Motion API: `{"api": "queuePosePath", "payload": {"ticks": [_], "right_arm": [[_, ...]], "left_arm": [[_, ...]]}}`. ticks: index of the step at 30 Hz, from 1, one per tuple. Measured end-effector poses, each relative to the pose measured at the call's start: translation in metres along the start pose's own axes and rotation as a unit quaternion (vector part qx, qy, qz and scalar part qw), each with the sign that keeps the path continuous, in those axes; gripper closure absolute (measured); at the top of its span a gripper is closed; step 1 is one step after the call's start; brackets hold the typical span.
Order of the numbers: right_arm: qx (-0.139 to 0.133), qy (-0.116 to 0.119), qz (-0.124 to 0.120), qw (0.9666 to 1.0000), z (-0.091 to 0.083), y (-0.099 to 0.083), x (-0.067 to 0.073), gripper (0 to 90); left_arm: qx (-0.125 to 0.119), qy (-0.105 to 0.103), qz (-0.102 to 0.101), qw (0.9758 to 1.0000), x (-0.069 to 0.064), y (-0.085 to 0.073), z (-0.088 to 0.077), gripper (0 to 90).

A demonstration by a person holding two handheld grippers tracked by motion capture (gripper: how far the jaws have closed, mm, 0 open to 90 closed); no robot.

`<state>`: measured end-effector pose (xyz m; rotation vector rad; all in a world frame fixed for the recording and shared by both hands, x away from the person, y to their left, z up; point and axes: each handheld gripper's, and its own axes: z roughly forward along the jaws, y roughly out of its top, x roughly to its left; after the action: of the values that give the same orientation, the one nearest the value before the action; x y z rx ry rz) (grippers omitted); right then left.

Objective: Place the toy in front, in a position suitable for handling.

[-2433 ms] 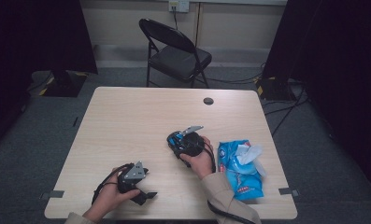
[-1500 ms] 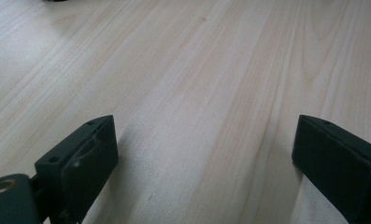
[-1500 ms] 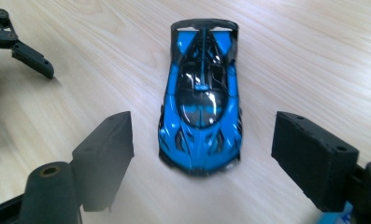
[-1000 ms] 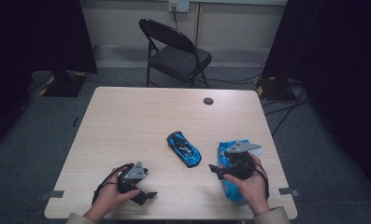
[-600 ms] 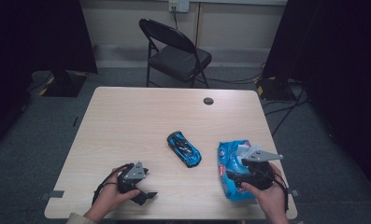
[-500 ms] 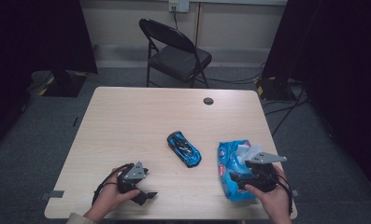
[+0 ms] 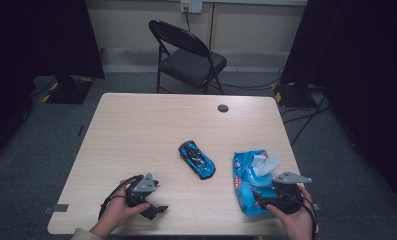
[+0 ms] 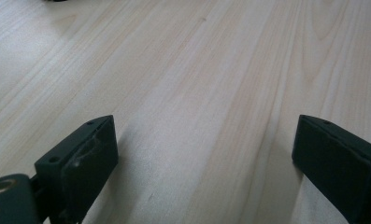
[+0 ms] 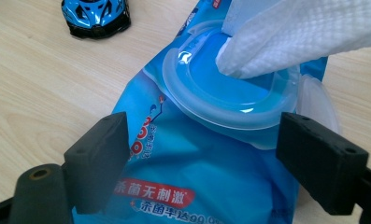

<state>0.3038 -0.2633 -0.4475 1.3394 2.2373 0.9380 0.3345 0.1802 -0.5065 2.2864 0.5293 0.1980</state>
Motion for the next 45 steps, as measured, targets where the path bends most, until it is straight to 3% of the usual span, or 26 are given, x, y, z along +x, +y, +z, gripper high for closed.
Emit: {"api": "queuePosePath", "payload": {"ticks": [7,11,21,23,24,25,45], "right_arm": [[0.000,-0.033,0.001,0.9994,0.006,-0.003,0.007,16.1],[-0.007,-0.058,-0.008,0.9983,0.008,-0.007,0.010,22.6],[-0.022,-0.078,0.012,0.9966,0.022,-0.001,0.006,26.0],[-0.023,-0.079,0.018,0.9964,0.026,0.002,0.004,28.8],[-0.022,-0.068,0.026,0.9971,0.028,0.004,0.003,38.8],[-0.026,-0.051,0.041,0.9975,0.031,0.004,0.001,40.8],[-0.040,-0.063,0.049,0.9960,0.072,0.040,-0.016,40.2]], "left_arm": [[0.000,0.000,0.000,1.0000,0.000,0.000,0.000,6.3],[0.000,0.000,0.000,1.0000,0.000,0.000,0.000,6.3],[-0.002,0.000,-0.002,1.0000,0.000,0.000,0.001,6.1],[-0.002,-0.001,-0.002,1.0000,0.000,0.000,0.001,6.1],[-0.002,-0.001,-0.002,1.0000,0.000,0.000,0.001,6.1],[-0.002,-0.001,-0.002,1.0000,0.000,0.000,0.001,6.1],[0.000,-0.004,0.001,1.0000,0.001,0.001,0.001,5.3]]}}
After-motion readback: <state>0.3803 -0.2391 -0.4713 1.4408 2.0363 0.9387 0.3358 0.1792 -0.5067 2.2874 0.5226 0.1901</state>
